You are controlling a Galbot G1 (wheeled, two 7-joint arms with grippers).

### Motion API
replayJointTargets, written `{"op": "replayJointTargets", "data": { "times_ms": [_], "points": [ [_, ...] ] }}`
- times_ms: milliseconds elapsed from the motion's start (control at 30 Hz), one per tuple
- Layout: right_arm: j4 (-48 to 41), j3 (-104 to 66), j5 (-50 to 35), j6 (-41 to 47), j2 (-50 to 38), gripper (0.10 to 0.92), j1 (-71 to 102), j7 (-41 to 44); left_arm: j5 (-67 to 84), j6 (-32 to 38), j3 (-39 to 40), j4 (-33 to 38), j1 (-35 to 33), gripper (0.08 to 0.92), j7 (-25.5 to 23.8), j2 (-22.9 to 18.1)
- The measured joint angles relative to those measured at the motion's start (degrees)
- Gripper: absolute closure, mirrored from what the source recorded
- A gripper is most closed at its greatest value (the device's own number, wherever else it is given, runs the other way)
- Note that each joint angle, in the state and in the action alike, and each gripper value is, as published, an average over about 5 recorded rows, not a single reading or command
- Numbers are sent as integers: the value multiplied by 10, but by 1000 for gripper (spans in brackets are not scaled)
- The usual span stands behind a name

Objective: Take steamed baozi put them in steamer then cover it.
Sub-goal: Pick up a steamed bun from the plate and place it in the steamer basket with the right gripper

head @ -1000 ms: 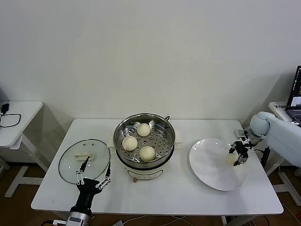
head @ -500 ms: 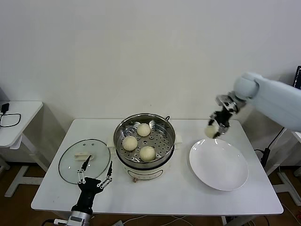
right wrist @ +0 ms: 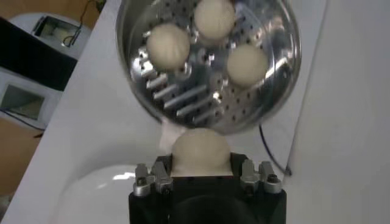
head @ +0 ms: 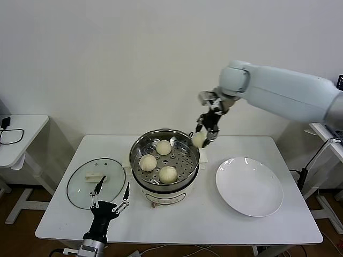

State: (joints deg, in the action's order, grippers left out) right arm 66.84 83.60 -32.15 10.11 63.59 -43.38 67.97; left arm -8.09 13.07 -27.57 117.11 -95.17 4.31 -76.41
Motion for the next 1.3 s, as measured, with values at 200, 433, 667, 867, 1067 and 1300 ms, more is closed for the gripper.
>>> {"op": "replayJointTargets", "data": {
  "times_ms": [200, 433, 667, 867, 1067, 1300],
  "points": [
    [-10, 15, -7, 12, 50, 380, 11, -20, 0, 2, -3, -1, -1, 177, 1, 1],
    [-28, 27, -3, 18, 85, 381, 36, -33, 1, 3, -6, -3, -1, 177, 1, 2],
    [-45, 32, 6, 20, 102, 381, 58, -43, 1, 3, -6, -5, 0, 177, 2, 2],
    [-56, 34, 13, 21, 112, 374, 73, -50, 2, 3, -7, -7, 0, 177, 5, 2],
    [-64, 37, 20, 21, 118, 371, 82, -55, 2, 4, -8, -7, 0, 177, 8, 1],
    [-66, 37, 28, 21, 118, 320, 87, -61, 3, 4, -11, -7, -1, 177, 9, 1]
  ]
}}
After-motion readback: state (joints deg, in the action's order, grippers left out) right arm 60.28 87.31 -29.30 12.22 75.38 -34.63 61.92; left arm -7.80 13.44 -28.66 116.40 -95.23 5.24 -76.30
